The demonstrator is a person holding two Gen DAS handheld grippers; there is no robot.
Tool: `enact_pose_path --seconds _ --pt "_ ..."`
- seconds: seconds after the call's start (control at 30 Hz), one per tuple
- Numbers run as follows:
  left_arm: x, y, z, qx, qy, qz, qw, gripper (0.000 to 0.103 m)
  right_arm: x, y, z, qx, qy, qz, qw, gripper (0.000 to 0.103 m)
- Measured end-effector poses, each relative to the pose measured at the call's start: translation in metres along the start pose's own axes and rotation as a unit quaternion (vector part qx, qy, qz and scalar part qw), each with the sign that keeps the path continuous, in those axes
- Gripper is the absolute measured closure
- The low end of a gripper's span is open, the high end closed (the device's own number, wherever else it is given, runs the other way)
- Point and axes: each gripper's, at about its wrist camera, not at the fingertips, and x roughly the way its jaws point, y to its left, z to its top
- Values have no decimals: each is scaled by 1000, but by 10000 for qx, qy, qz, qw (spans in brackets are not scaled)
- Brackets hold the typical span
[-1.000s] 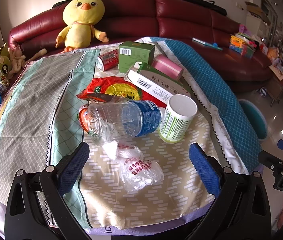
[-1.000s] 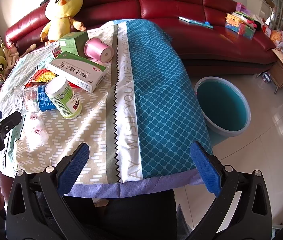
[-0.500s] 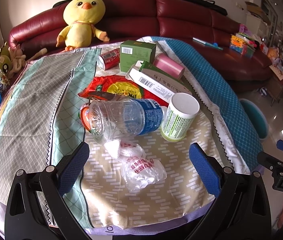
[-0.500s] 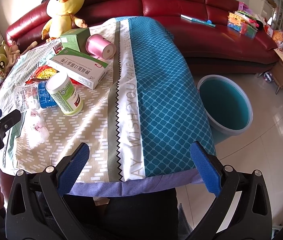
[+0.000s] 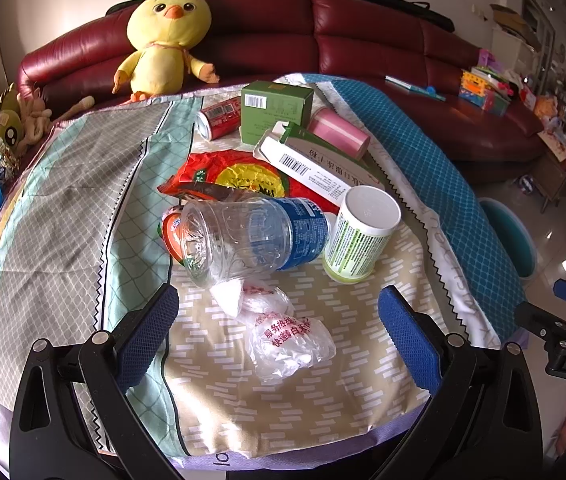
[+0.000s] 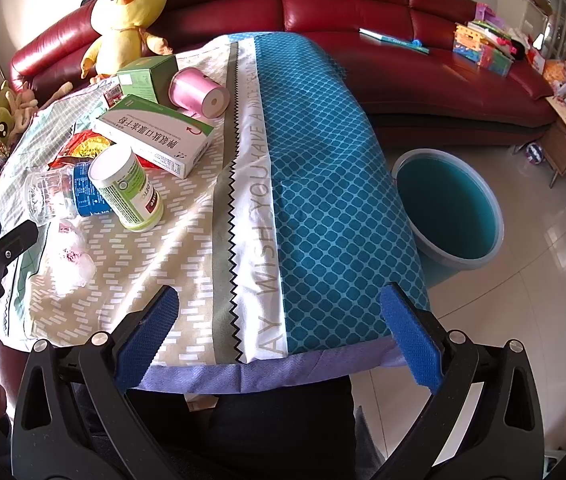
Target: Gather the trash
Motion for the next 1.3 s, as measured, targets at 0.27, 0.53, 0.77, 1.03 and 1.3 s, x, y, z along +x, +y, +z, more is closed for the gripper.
enact_pose_path --seconds 0.27,0.53,0.77,1.03,1.3 --pt "2 7 -2 8 10 13 10000 3 0 2 2 -34 36 -21 10000 6" --pt "0 45 10 -40 -27 157 9999 3 5 3 6 -42 137 -10 9999 6" --pt "11 63 18 147 68 56 9999 3 5 16 22 -160 132 172 9996 6" --pt "32 45 45 1642 184 -325 9857 3 22 17 36 -45 276 142 9995 6" --pt "74 24 57 2145 564 -978 9702 5 40 17 42 140 519 214 9983 6"
